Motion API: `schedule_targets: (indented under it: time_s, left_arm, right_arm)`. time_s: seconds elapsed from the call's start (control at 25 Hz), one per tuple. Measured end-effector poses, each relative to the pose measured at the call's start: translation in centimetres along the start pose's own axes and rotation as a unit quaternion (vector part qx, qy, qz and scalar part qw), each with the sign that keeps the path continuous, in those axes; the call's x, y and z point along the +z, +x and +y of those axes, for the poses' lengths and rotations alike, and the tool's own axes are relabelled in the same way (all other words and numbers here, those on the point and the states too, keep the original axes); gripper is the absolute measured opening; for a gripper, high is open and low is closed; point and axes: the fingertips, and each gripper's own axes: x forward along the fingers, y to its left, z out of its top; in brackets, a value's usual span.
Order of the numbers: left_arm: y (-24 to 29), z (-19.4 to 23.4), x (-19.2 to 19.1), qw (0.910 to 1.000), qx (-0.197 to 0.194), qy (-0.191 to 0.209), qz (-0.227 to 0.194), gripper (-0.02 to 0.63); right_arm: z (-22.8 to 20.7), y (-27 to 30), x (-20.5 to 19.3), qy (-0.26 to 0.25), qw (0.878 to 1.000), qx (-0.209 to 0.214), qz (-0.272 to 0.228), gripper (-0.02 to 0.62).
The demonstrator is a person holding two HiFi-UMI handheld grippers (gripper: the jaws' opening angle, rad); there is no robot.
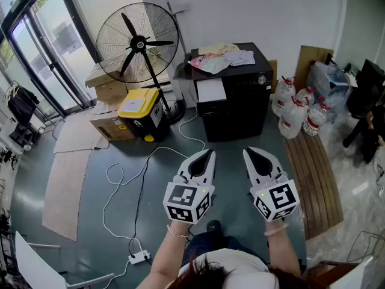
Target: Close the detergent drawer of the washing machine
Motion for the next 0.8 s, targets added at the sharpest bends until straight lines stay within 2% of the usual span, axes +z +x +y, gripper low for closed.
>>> schedule_targets:
  time_s: [0.32,0.64,0.8]
  left_arm:
    - [1.2,0.9,-0.2,0.9999,-0.009,-0.004,0.001,0.018]
    - [3.3,4.3,-1.0,0.9998,-0.019,-0.010,0.007,0.018]
    - [4.8,6.4,-1.1,0.9996,-0.026,-0.011,0.010,0.018]
  right_arm:
    - [-0.4,1.5,-0.1,0.010,1.000,-0.008,-0.016,0.026]
    - [-0.7,5.2,-1.0,0.014,1.000,-0.002,-0.013,0.026]
    - [-1.4,7.5,-1.4,0.011,1.000,-0.013,-0.007,0.026]
